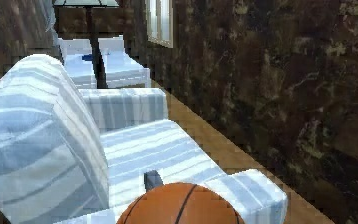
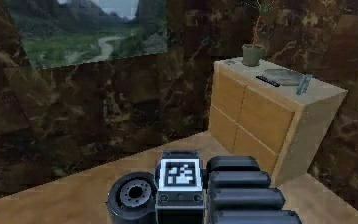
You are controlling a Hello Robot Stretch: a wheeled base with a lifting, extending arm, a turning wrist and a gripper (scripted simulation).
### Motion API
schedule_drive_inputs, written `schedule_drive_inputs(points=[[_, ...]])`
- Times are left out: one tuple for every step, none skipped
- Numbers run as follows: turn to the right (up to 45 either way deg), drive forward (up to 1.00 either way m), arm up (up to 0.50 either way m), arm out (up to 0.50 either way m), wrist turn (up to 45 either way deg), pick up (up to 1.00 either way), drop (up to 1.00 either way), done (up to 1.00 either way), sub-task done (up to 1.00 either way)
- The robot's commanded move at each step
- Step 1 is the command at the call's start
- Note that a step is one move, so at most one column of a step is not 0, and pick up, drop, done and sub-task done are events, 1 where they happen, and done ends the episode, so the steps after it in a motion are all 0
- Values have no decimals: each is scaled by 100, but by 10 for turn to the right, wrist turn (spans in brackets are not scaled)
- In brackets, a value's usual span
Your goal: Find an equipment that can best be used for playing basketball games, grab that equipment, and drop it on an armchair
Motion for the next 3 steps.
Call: schedule_drive_inputs(points=[[120, 0, 0, 0, 0, 0, 0, 0, 0], [-450, 0, 0, 0, 0, 0, 0, 0, 0], [-30, 0, 0, 0, 0, 0, 0, 0, 0]])
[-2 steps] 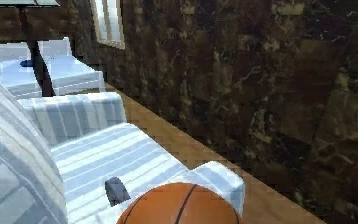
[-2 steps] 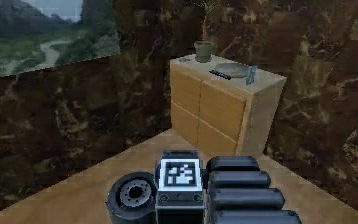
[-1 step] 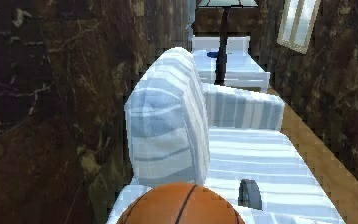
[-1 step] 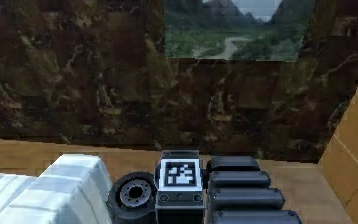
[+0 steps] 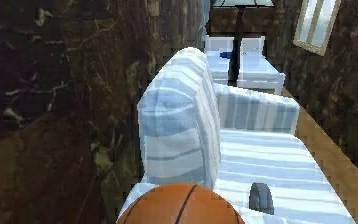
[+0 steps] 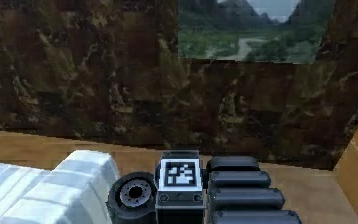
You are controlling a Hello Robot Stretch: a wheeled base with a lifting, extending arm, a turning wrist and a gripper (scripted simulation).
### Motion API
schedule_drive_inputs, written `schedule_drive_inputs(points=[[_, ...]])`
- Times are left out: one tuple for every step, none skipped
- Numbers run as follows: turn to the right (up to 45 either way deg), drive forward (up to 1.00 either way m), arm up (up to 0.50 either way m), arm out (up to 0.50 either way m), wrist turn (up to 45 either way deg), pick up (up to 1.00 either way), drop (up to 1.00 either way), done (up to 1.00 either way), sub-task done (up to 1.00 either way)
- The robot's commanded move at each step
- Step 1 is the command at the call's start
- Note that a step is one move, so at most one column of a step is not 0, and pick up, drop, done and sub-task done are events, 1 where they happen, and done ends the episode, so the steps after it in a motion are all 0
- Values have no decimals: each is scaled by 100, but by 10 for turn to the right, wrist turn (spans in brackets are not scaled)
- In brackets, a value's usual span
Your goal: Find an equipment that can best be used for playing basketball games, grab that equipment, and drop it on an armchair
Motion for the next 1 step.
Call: schedule_drive_inputs(points=[[390, 0, 0, 0, 0, 0, 0, 0, 0]])
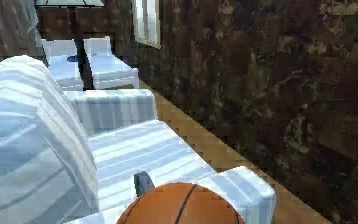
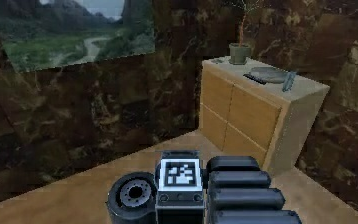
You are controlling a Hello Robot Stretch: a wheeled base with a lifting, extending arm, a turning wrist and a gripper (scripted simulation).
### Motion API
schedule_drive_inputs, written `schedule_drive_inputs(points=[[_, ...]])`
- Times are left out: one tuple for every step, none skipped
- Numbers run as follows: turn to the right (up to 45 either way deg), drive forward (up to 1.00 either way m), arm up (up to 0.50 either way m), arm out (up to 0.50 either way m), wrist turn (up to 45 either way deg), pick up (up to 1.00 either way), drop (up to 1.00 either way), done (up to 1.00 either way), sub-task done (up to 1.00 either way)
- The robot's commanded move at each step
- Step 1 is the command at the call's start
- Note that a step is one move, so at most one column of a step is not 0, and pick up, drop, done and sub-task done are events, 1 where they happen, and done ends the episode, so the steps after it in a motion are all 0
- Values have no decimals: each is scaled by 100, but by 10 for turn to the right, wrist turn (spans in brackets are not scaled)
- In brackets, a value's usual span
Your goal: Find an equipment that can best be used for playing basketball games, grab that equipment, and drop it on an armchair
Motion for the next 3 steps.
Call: schedule_drive_inputs(points=[[-360, 0, 0, 0, 0, 0, 0, 0, 0], [450, 0, 0, 0, 0, 0, 0, 0, 0], [210, 0, 0, 0, 0, 0, 0, 0, 0]])
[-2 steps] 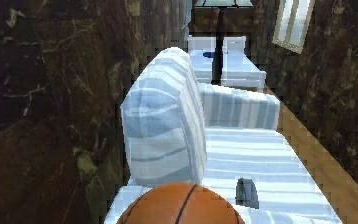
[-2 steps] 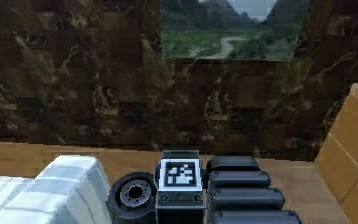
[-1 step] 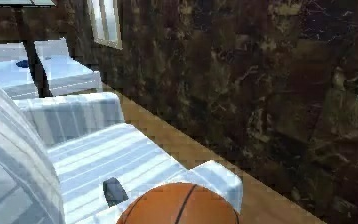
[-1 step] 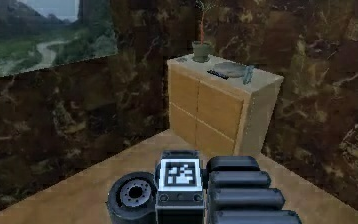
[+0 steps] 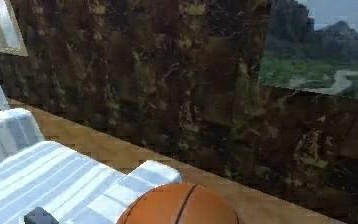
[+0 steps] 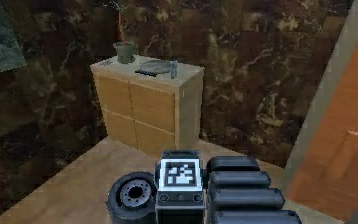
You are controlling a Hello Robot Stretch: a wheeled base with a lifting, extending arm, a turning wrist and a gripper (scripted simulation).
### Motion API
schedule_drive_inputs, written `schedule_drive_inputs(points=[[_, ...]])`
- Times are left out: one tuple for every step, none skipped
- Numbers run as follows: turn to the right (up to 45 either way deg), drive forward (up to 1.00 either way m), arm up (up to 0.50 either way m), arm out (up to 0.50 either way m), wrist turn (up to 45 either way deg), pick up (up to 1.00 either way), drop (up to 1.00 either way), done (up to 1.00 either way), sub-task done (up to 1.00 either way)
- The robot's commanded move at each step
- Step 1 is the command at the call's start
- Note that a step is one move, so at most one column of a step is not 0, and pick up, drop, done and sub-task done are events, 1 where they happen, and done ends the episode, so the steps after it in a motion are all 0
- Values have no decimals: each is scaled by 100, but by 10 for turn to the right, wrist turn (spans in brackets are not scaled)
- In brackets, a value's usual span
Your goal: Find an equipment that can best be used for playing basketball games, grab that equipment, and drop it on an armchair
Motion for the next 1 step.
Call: schedule_drive_inputs(points=[[0, 10, 0, 0, 0, 0, 0, 0, 0]])
